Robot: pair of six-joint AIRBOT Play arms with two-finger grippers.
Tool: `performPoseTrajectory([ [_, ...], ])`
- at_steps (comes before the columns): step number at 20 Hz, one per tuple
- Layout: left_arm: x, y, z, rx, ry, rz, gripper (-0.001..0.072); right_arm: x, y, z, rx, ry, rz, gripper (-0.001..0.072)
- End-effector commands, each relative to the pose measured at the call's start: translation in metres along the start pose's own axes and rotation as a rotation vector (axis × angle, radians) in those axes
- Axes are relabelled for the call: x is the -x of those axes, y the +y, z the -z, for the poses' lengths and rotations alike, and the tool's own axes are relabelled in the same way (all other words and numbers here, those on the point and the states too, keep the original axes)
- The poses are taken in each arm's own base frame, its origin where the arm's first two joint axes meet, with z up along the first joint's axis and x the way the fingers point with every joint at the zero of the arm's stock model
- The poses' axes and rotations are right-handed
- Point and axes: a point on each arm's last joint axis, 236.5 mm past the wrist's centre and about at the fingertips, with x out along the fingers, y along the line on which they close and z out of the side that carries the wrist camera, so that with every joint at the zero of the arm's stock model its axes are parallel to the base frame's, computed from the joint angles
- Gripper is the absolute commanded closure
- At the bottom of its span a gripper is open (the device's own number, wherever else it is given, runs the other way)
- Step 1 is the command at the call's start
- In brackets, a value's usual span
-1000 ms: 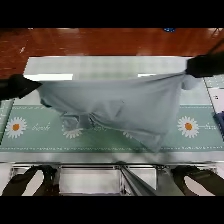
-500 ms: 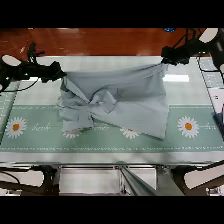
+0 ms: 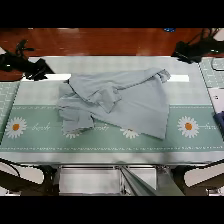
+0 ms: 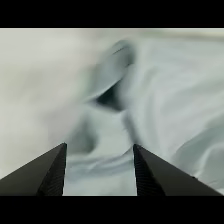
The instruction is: Fold the shirts.
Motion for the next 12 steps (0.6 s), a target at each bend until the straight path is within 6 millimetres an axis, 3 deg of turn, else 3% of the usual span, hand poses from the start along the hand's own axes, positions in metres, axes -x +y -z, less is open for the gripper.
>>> performPoseTrajectory([
  [1, 0.033, 0.061, 0.061, 0.159, 0.149, -0.055, 0.0200, 0.040, -0.080, 0.046, -0.103, 0.122, 0.145, 0.0306],
  [3, 0.019, 0.066, 0.098, 0.243, 0.168, 0.029, 0.0200, 0.038, -0.098, 0.082, -0.198, 0.095, 0.121, 0.0306],
  [6, -0.019, 0.044, 0.133, 0.322, 0.163, 0.230, 0.0200, 0.024, -0.076, 0.141, -0.289, 0.030, -0.074, 0.0306],
  [9, -0.052, 0.044, 0.144, 0.368, 0.135, 0.220, 0.0201, 0.019, -0.065, 0.190, -0.318, 0.060, -0.121, 0.0306],
  [12, -0.060, 0.038, 0.136, 0.347, 0.103, 0.209, 0.0222, 0.026, -0.060, 0.212, -0.293, 0.086, -0.120, 0.0306],
])
